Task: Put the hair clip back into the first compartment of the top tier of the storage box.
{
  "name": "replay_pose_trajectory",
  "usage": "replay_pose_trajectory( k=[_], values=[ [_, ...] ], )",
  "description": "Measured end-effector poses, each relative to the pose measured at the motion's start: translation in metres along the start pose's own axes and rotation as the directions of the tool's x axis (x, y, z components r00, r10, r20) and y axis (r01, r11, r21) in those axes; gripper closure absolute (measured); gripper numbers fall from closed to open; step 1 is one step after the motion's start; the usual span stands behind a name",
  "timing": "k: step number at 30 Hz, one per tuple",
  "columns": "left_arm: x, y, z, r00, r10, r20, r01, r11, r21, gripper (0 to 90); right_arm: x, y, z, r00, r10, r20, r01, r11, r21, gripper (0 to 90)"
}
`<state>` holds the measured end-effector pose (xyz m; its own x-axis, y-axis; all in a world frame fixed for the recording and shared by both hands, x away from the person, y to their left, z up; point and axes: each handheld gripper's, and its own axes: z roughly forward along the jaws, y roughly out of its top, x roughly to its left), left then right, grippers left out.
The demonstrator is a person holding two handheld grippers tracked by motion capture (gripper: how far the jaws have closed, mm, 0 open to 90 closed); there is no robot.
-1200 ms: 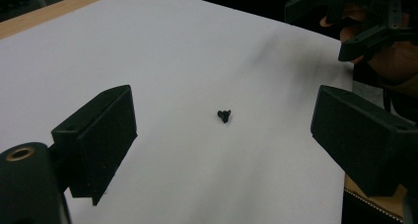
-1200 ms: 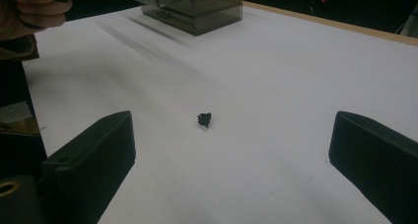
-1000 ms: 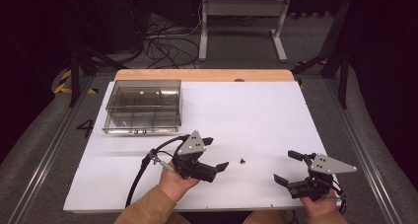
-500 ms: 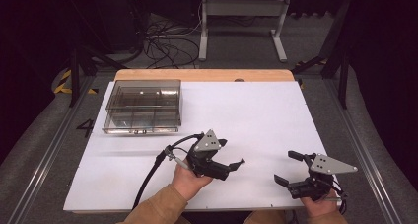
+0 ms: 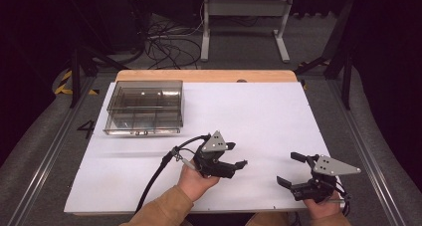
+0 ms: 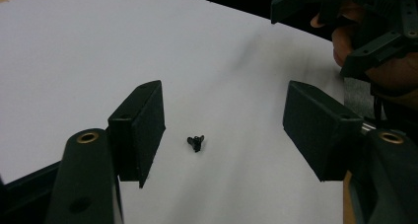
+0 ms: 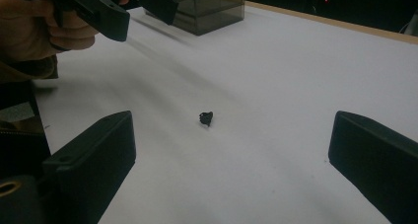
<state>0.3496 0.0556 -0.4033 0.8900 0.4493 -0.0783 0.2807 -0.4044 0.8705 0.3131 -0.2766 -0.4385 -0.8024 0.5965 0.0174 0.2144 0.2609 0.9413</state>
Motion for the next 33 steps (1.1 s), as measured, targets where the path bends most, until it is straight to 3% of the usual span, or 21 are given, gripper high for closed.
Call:
replay_pose_trajectory(
  k=[5, 11, 20, 33],
  values=[
    [0.003, -0.002, 0.015, 0.9995, -0.010, 0.030, 0.009, 0.9996, 0.025, 34.5, 0.000, 0.000, 0.000, 1.0000, -0.001, -0.001, 0.001, 1.000, 0.001, 4.5],
    [0.005, -0.004, 0.031, 0.9993, -0.026, 0.028, 0.025, 0.9987, 0.045, 35.0, 0.000, 0.000, 0.000, 1.0000, 0.001, -0.004, -0.001, 1.000, 0.001, 4.5],
    [0.011, -0.008, 0.054, 0.9980, -0.063, 0.002, 0.062, 0.9936, 0.094, 37.5, -0.001, -0.001, -0.001, 0.9999, 0.006, -0.008, -0.006, 1.000, 0.002, 4.7],
    [0.012, -0.012, 0.074, 0.9964, -0.074, -0.041, 0.079, 0.9829, 0.166, 45.3, -0.002, -0.001, 0.000, 0.9999, 0.009, -0.012, -0.009, 1.000, 0.002, 4.9]
  ],
)
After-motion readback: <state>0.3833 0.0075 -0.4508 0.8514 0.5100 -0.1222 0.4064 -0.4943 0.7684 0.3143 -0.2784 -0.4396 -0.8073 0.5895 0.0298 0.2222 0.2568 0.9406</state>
